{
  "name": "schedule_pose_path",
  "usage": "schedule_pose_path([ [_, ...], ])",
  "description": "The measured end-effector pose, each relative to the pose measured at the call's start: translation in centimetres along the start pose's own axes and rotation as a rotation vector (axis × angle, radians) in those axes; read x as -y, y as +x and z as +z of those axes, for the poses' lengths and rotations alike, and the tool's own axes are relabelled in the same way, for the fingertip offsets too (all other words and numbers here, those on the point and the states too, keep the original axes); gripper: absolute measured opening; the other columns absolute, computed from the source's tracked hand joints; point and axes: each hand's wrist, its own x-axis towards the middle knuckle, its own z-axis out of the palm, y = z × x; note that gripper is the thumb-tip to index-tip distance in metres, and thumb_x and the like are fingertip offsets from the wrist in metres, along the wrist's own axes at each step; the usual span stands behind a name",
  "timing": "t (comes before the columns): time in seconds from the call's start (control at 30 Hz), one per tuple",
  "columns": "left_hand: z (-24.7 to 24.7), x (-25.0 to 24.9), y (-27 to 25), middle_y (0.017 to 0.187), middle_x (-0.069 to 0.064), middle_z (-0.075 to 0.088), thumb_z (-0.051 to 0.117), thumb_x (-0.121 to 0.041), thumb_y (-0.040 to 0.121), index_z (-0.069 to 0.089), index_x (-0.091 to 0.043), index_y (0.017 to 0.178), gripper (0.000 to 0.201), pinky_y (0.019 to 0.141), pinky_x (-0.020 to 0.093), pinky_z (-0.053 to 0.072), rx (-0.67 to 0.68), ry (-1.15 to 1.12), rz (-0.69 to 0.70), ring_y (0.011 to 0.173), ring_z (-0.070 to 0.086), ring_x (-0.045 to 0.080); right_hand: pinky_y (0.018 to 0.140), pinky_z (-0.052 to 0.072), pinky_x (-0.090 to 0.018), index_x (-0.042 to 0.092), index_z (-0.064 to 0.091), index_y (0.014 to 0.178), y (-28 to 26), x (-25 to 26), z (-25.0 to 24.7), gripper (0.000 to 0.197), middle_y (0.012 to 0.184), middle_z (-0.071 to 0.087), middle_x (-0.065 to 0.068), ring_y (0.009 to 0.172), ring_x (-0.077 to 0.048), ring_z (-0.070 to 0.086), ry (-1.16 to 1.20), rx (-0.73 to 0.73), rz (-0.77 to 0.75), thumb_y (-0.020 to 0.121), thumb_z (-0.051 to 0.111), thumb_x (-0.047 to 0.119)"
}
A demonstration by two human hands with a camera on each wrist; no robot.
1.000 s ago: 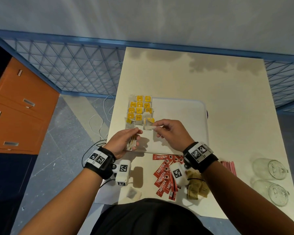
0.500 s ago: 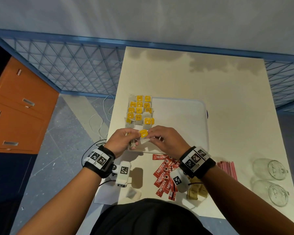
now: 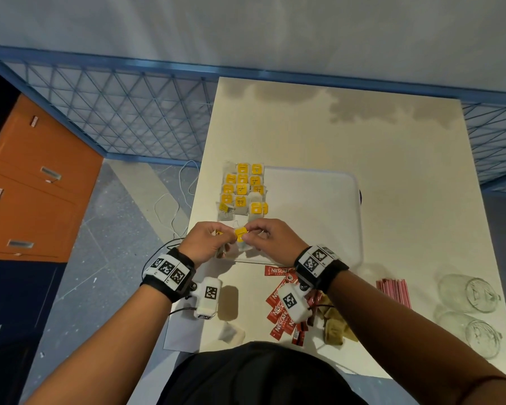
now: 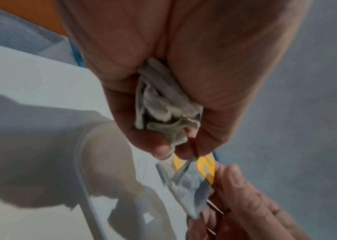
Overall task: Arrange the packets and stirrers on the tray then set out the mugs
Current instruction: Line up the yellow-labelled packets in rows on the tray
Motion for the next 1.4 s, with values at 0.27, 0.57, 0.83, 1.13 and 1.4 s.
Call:
schedule_pose_path([
  [0.27, -0.7, 0.9, 1.3, 0.073, 0.015, 0.067, 0.068, -0.002, 0.089, 0.074, 0.002, 0.088, 0.007, 0.047, 0.024, 0.045, -0.001, -0.044, -0.052, 0.055, 0.055, 0.020, 0.083, 0.056, -0.037, 0.026, 0.073, 0.098, 2.3, -0.2, 1.2, 0.008, 0.092, 0.072, 0.002, 0.086, -0.013, 0.066, -0.139, 0.003, 0.063, 0.092, 0.071, 0.030],
  [0.57, -0.9, 0.8, 1.8, 0.093, 0.011, 0.069, 0.065, -0.002, 0.080, 0.061, -0.002, 0.122, 0.042, 0.065, 0.027, 0.059, 0.082, -0.738, -0.262, 0.082, 0.067, 0.023, 0.084, 0.057, -0.038, 0.030, 0.067, 0.088, 6.4, -0.8, 1.6, 0.007, 0.088, 0.070, 0.007, 0.086, -0.018, 0.067, -0.290, -0.162, 0.167, 0.091, 0.070, 0.035],
  [0.83, -1.0, 1.9, 1.7, 0.118, 0.021, 0.065, 0.040, 0.004, 0.076, 0.052, 0.005, 0.133, 0.059, 0.079, 0.041, 0.062, 0.117, -1.002, -0.290, 0.112, 0.061, 0.040, 0.079, 0.056, -0.037, 0.030, 0.065, 0.090, 7.3, -0.6, 1.5, 0.008, 0.097, 0.073, 0.002, 0.089, -0.025, 0.067, -0.468, -0.230, 0.189, 0.095, 0.062, 0.036],
  [1.13, -1.4, 2.5, 1.3, 0.133, 0.021, 0.063, 0.034, 0.021, 0.087, 0.052, 0.002, 0.135, 0.055, 0.085, 0.042, 0.059, 0.185, -0.842, -0.199, 0.116, 0.065, 0.036, 0.073, 0.054, -0.037, 0.029, 0.054, 0.092, 6.3, -0.3, 1.2, 0.019, 0.087, 0.068, 0.002, 0.078, -0.024, 0.063, -0.431, -0.227, 0.171, 0.095, 0.061, 0.046],
  [1.4, -0.7, 2.6, 1.0, 0.133, 0.019, 0.063, 0.038, 0.023, 0.087, 0.053, 0.002, 0.136, 0.056, 0.062, 0.031, 0.061, 0.184, -0.748, -0.186, 0.105, 0.071, 0.031, 0.073, 0.055, -0.041, 0.029, 0.072, 0.084, 2.5, 0.2, 1.4, 0.019, 0.079, 0.070, 0.008, 0.076, -0.013, 0.063, -0.150, -0.088, -0.055, 0.097, 0.061, 0.038],
])
